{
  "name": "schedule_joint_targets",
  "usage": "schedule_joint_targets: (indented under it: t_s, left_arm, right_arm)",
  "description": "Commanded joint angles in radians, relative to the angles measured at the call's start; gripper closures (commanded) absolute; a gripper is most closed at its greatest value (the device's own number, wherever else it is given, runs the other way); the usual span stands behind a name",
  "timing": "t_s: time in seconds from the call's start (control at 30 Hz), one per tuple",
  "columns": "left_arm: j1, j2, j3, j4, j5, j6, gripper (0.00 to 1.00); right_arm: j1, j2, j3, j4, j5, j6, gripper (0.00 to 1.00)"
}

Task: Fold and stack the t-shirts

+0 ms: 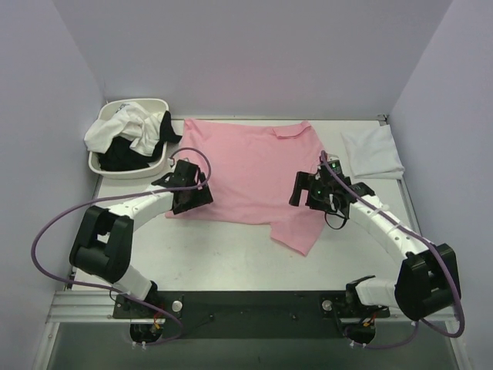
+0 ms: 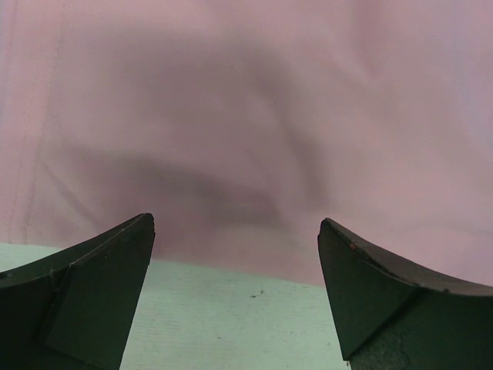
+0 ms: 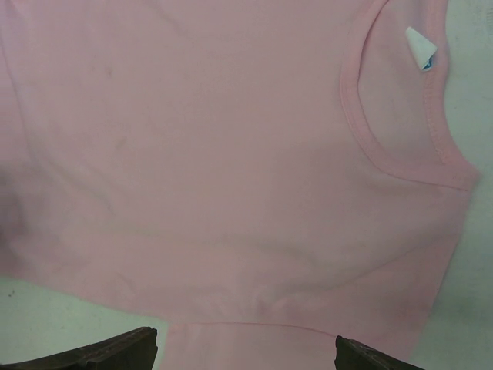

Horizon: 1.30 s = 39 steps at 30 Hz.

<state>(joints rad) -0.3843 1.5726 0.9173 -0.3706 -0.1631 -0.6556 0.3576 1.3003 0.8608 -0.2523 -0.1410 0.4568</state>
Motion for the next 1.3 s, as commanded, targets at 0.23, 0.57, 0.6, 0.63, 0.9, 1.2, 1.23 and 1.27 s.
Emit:
schedule_joint_targets:
  t_s: [0.23,0.57,0.6,0.63,0.9,1.2,1.23,1.27]
  left_arm:
    - [0.002,-0.071,-0.057,0.176,-0.016,-0.047,0.03]
    - [0.002,-0.014,-0.078,0.186,-0.105,-0.029,0.03]
    - [0.002,-0.01,-0.084,0.202,-0.108,-0.029,0.03]
    - [0.002,-0.005,-0.089,0.206,-0.115,-0.033,0.03]
    - [0.002,0.036,-0.164,0.256,-0.135,-0.045,0.03]
    - [-0.036,-0.115,-0.262,0.151,-0.15,-0.101,0.03]
    - [-0.039,-0.164,-0.267,0.138,-0.142,-0.102,0.03]
    - [-0.054,-0.19,-0.274,0.104,-0.141,-0.108,0.03]
  right_arm:
    - [0.0,-0.095,-0.166,0.119,-0.065,0.059,0.0]
    - [0.0,-0.016,-0.278,0.295,-0.155,0.121,0.0]
    - [0.0,-0.004,-0.285,0.304,-0.161,0.129,0.0]
    - [0.0,0.001,-0.29,0.314,-0.172,0.131,0.0]
    - [0.004,-0.042,-0.368,0.286,-0.132,0.129,0.0]
    - [0.009,-0.232,-0.425,0.058,-0.048,0.149,0.0]
    - [0.011,-0.258,-0.431,0.039,-0.04,0.146,0.0]
    - [0.012,-0.304,-0.436,0.021,-0.031,0.143,0.0]
